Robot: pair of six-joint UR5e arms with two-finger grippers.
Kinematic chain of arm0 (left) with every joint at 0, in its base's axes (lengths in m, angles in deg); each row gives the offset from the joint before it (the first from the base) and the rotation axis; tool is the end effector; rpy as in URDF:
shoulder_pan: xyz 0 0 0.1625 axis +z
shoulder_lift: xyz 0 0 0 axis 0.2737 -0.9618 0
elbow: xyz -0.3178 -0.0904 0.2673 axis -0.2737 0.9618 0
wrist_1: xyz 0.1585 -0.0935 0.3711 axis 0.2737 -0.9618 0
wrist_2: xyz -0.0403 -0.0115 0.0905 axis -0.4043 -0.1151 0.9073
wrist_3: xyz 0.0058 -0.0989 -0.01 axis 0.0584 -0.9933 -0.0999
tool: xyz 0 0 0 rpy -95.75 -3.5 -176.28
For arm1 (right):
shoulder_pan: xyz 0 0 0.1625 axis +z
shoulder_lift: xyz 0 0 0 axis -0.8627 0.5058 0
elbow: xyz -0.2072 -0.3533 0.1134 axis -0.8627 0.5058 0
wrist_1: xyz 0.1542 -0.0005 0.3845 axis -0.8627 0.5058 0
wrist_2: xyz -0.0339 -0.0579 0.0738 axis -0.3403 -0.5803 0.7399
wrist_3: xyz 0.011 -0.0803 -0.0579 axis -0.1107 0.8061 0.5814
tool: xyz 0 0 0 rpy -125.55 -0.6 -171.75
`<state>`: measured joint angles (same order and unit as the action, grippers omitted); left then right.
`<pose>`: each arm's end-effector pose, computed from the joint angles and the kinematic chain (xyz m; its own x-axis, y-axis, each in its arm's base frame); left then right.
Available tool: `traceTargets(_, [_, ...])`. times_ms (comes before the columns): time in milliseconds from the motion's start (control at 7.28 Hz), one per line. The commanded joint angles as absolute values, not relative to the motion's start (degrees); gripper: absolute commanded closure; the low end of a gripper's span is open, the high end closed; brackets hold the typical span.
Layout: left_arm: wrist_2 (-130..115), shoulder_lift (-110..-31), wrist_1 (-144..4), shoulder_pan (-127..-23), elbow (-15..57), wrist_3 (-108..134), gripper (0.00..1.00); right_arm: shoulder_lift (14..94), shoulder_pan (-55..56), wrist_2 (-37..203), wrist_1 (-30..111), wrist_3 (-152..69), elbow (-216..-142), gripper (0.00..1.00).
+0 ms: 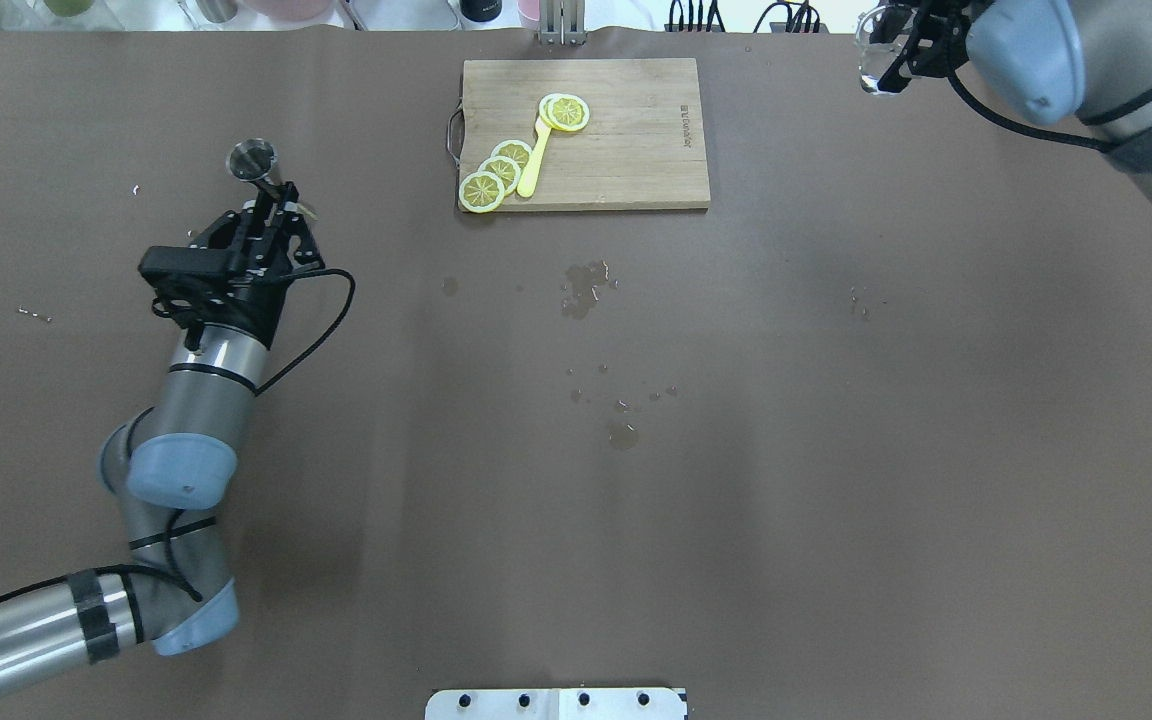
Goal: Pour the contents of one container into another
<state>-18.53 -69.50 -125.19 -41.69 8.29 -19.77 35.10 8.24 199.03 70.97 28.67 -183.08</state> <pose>0.4281 -0.4485 0.4222 0.6925 0.0657 -0.7184 0.7125 0.0930 0.6954 -0.1946 -0.6316 0.2138 0.0073 -0.9999 -0.0074 0.5695 -0.0019 0.8220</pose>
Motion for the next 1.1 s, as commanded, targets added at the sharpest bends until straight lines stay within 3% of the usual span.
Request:
traceTargets(0, [-23.7,-58.8,-130.4,-44.5,8.2,-20.1,1.00,44.1,10.8,205.6,59.6,28.6,-184.5,1.00])
traceTargets(412, [-26.6,-47.4,-134.2,-45.9,8.0,-30.5,1.00,56.5,11.1,212.4,42.2,28.9,-182.9,1.00])
traceTargets(550, [-26.5,-45.3,-134.2,-45.9,7.5,-31.8,1.00,58.9,11.1,215.1,35.6,29.0,-179.1,1.00])
traceTargets(962, [-26.3,-43.8,-133.6,-45.8,6.3,-33.6,1.00,59.5,11.0,215.4,22.1,29.3,-169.4,1.00])
